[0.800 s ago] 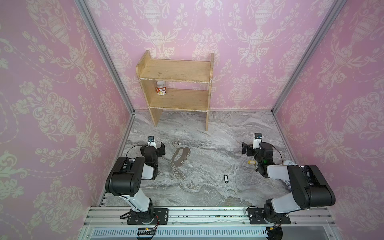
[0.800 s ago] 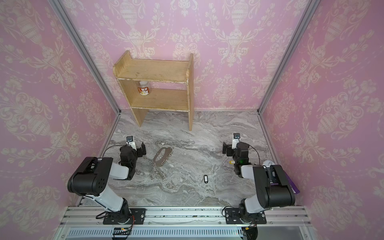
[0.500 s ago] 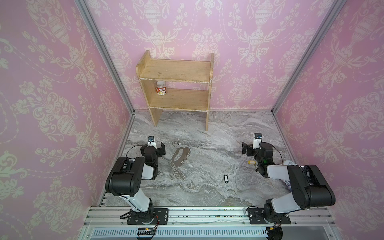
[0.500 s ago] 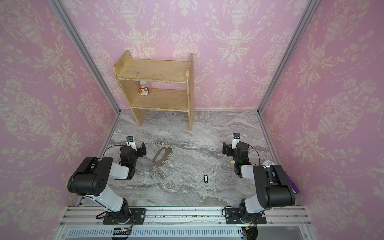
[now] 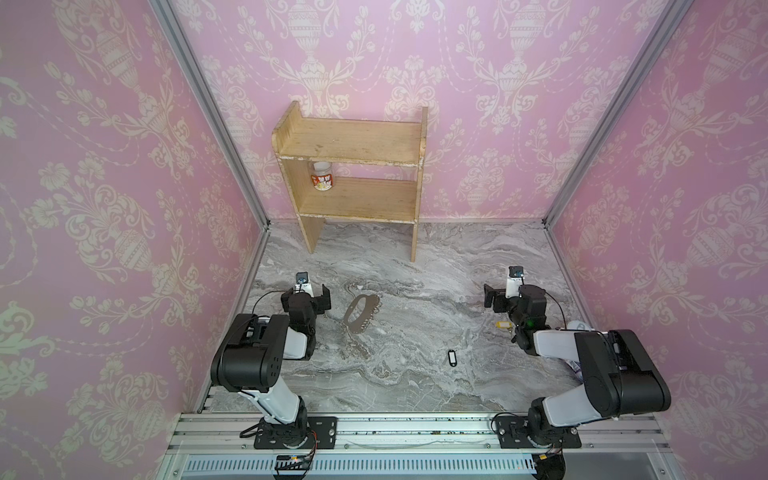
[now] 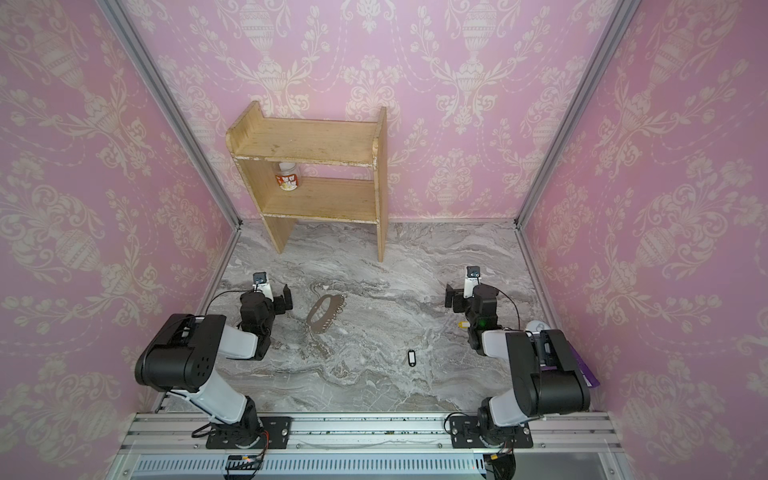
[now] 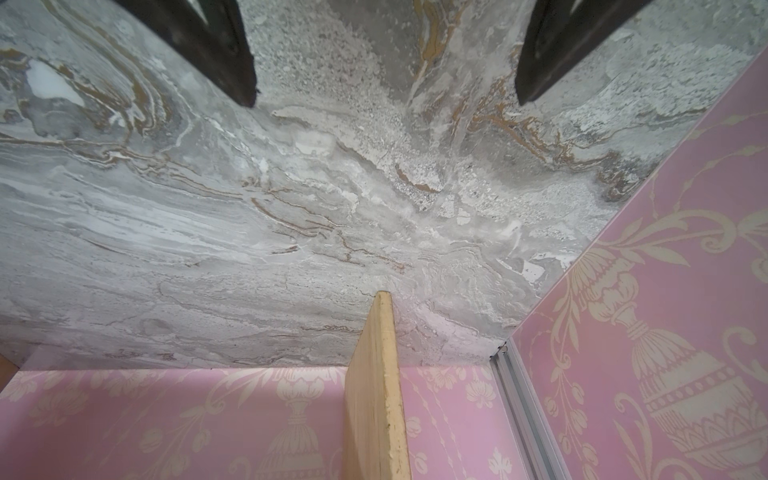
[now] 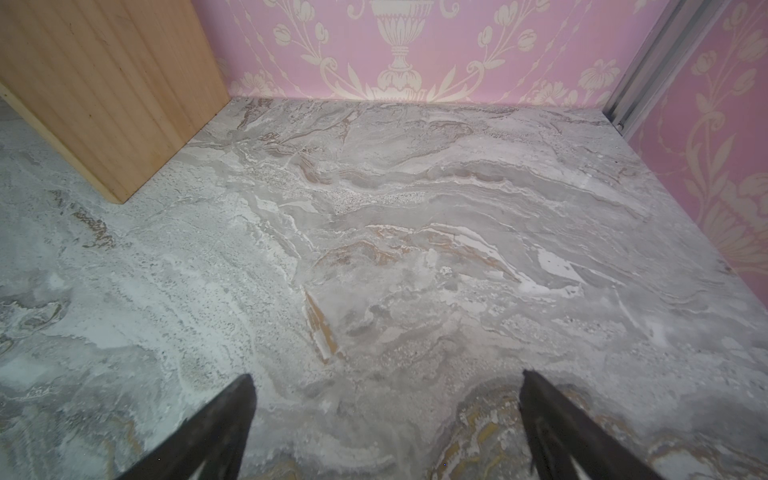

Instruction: Put the keys on the keyring

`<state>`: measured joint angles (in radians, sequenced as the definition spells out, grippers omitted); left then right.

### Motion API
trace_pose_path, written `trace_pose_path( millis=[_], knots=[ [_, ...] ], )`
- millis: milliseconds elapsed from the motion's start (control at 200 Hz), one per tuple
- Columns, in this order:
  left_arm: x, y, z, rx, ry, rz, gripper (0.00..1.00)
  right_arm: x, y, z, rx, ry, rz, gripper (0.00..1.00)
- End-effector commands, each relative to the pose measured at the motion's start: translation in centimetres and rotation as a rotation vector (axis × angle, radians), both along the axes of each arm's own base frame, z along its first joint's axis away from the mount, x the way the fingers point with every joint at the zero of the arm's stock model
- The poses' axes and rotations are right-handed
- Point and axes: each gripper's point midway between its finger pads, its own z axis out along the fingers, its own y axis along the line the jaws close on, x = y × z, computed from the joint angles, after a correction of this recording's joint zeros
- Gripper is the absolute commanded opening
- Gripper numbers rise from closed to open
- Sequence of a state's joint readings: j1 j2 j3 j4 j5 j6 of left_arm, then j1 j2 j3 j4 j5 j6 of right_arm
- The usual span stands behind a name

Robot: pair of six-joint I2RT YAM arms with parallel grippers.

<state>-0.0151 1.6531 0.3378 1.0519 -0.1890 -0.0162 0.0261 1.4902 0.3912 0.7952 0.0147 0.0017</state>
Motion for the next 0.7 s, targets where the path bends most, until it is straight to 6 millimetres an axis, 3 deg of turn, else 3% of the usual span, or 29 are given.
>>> trace_pose_path(
  millis=[0, 695],
  knots=[
    [0.29, 0.04, 0.47, 0.004, -0.004, -0.010, 0.99, 0.35, 0.02, -0.03, 0.020, 0.008, -0.001, 1.00],
    [0.22, 0.12, 0.47, 0.006, -0.007, -0.005, 0.99, 0.30, 0.01, -0.12, 0.019, 0.011, -0.001, 1.00]
  ],
)
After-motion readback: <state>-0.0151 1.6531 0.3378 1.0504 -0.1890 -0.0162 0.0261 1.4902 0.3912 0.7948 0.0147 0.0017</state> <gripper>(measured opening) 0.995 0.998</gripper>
